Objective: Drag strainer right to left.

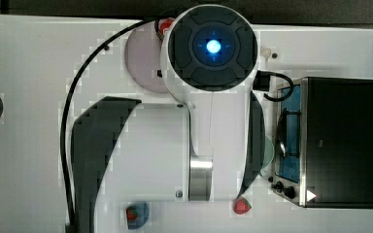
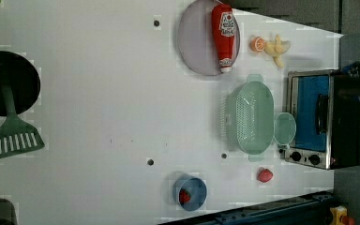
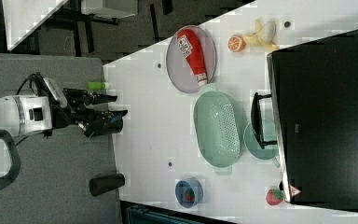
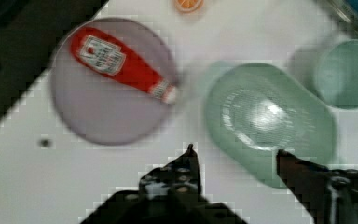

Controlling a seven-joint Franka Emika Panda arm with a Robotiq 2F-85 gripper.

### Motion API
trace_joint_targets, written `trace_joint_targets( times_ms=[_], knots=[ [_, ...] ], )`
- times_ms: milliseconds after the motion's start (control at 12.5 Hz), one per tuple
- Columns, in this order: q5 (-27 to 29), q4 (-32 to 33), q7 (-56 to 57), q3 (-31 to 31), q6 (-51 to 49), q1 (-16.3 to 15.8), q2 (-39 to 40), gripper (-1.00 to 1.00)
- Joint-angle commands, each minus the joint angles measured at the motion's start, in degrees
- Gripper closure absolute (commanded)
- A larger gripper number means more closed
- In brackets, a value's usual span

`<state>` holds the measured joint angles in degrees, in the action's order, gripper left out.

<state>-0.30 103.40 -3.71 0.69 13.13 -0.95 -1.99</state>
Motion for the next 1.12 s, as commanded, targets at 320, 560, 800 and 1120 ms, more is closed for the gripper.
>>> trace_joint_targets(
  times_ms=[320, 560, 800, 1120],
  knots=[
    [-3.12, 21.42, -1.13, 2.82, -9.29, 1.66, -26.82, -1.0],
    [-3.12, 26.67, -3.31, 2.62, -3.66, 1.58, -24.57, -1.0],
    [-3.13, 33.78, -5.55, 2.51, 8.65, 1.54, -20.56, -1.0],
    [-3.13, 41.18, -20.25, 1.71, 26.39, 1.46, -11.18, -1.0]
  ],
)
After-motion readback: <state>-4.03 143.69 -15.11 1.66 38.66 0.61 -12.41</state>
